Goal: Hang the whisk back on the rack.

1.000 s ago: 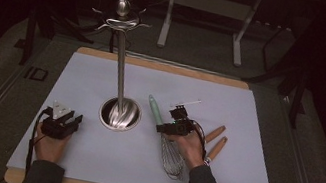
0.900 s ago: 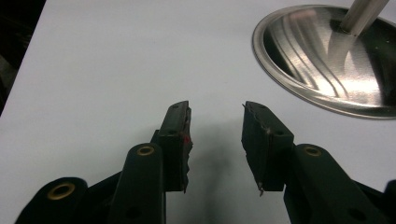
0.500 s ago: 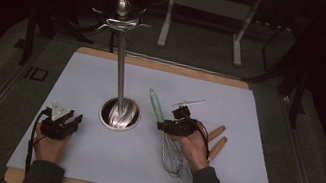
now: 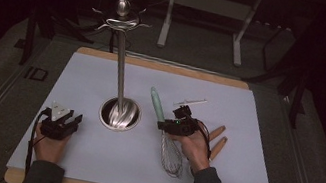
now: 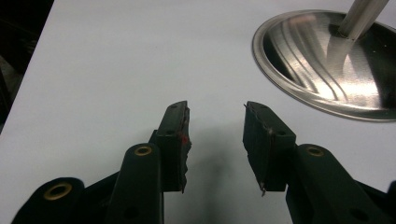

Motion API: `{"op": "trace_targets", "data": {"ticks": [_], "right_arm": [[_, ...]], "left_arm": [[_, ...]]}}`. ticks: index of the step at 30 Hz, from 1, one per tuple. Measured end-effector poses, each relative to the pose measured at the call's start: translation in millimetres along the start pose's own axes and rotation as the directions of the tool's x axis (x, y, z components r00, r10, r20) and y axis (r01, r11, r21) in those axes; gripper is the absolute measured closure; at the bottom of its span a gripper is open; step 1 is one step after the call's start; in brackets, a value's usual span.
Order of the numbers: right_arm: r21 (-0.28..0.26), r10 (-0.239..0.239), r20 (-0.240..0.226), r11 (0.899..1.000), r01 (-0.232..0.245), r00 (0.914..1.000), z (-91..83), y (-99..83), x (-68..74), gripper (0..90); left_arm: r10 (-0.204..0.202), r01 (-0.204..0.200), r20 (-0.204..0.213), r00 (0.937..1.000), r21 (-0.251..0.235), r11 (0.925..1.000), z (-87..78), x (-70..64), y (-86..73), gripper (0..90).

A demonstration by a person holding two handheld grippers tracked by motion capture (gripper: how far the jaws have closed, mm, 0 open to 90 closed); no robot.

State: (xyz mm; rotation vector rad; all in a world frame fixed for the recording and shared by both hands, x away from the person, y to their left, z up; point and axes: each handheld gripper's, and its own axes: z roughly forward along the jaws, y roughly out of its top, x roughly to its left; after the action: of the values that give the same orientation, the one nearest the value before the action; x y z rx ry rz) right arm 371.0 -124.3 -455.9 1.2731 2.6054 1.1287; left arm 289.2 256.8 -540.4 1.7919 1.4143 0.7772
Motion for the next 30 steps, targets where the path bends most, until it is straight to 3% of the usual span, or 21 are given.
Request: {"op": "trace_targets", "data": {"ticks": [6, 11, 14, 18, 23, 26, 27, 28, 30], "right_arm": [[-0.028, -0.013, -0.017, 1.0, 0.013, 0.9998, -8.4, 4.7, 0.2, 69.3], [-0.071, -0.053, -0.027, 0.996, 0.051, 0.9982, -15.6, 7.6, 3.1, 69.3], [-0.117, -0.111, -0.054, 0.988, 0.105, 0.9923, -18.3, 9.8, 5.3, 69.3], [-0.153, -0.209, -0.041, 0.968, 0.2, 0.9772, -19.9, 11.7, 7.7, 69.3], [-0.193, -0.294, -0.038, 0.94, 0.281, 0.9551, -25.4, 13.4, 11.6, 69.3], [-0.221, -0.337, -0.037, 0.921, 0.321, 0.9409, -31.2, 15.1, 16.3, 69.3], [-0.221, -0.337, -0.037, 0.921, 0.321, 0.9409, -31.2, 15.1, 16.3, 69.3], [-0.246, -0.353, -0.033, 0.91, 0.335, 0.935, -35.4, 17.3, 19.3, 69.3], [-0.257, -0.366, -0.028, 0.902, 0.347, 0.9302, -39.2, 19.8, 21.0, 69.3]], "left_arm": [[-0.007, 0.007, -0.004, 1.0, 0.003, 1.0, 0.5, 0.2, 0.2, 61.3], [-0.007, 0.007, -0.002, 1.0, 0.003, 1.0, 0.2, 0.3, 0.2, 60.7], [-0.02, 0.02, 0.007, 0.9998, -0.009, 0.9998, -1.0, 1.9, -0.4, 60.2], [-0.018, 0.018, 0.006, 0.9998, -0.011, 0.9998, -1.2, 1.8, -0.5, 60.1], [-0.017, 0.017, 0.007, 0.9998, -0.01, 0.9998, -1.2, 1.8, -0.5, 60.0], [-0.015, 0.015, 0.006, 0.9999, -0.013, 0.9998, -1.4, 1.6, -0.6, 60.0], [-0.015, 0.015, 0.006, 0.9999, -0.013, 0.9998, -1.4, 1.6, -0.6, 60.0], [-0.013, 0.013, 0.005, 0.9999, -0.014, 0.9998, -1.5, 1.3, -0.6, 60.0], [-0.012, 0.012, 0.006, 0.9999, -0.015, 0.9998, -1.6, 1.1, -0.7, 60.0]]}}
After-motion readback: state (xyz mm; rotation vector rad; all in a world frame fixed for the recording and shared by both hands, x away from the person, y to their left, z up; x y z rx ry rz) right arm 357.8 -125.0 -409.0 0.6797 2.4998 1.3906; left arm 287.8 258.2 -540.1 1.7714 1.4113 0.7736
